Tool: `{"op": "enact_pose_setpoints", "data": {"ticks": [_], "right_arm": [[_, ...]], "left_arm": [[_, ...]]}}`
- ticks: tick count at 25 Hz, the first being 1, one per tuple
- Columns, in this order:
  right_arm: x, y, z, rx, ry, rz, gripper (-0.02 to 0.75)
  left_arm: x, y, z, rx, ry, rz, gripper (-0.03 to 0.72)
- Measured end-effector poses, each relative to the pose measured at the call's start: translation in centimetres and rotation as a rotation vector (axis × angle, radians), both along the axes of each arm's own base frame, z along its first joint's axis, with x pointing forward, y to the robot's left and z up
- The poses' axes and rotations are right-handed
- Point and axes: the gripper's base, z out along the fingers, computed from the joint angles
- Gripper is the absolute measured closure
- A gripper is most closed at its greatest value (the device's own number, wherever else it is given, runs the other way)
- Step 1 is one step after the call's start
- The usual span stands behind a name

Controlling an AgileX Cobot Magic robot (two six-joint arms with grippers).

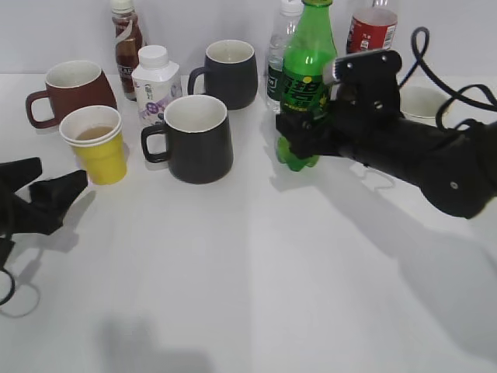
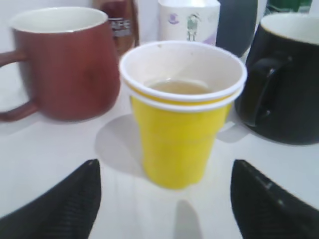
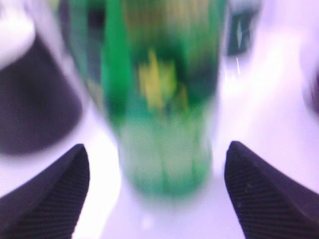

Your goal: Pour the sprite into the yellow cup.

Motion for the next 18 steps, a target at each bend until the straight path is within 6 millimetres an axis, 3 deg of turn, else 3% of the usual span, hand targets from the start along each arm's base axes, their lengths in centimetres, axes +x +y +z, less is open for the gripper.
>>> {"op": "enact_pose_setpoints", "data": {"ticks": [11, 18], "right_arm": [[-4.0, -2.1, 0.3, -0.121, 0.228, -0.010, 0.126], [-7.2, -4.8, 3.6, -0.272, 0.476, -0.137, 0.158]], "left_arm": [[-3.4, 0.3, 4.1, -0.182, 0.290, 0.084, 0.115], [-5.4, 0.9, 6.0, -0.201, 0.433, 0.166, 0.150]]}}
